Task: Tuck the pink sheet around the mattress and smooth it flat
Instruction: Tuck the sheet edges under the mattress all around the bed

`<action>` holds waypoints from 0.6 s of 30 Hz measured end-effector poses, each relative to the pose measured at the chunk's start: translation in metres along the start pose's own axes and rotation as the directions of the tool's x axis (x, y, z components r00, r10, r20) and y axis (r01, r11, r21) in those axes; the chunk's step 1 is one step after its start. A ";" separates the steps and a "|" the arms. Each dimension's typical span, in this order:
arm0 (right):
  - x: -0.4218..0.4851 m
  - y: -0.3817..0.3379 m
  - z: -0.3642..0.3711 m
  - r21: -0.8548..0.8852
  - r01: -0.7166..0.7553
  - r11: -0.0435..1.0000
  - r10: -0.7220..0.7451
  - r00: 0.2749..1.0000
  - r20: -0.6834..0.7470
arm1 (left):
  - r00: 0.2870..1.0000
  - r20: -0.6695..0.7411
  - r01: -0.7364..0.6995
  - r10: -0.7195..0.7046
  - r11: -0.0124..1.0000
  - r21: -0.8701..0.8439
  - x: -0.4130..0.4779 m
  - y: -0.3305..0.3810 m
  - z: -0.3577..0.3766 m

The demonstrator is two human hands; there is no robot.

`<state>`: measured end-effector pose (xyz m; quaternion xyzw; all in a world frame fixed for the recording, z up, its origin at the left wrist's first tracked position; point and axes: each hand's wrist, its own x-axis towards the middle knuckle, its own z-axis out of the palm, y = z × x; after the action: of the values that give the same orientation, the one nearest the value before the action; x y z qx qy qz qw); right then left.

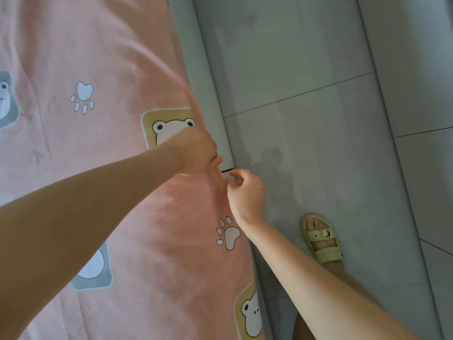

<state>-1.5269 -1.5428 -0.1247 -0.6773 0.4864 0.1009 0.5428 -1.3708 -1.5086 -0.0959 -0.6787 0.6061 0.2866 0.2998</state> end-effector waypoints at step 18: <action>-0.020 -0.013 0.017 0.588 -0.134 0.798 -0.150 0.901 0.408 | 0.970 -0.211 -0.102 0.118 0.991 0.083 -0.017 -0.014 0.007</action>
<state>-1.5202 -1.5185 -0.1094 -0.4311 0.3563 0.0868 0.8244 -1.3585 -1.4909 -0.0866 -0.6599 0.6815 0.2060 0.2401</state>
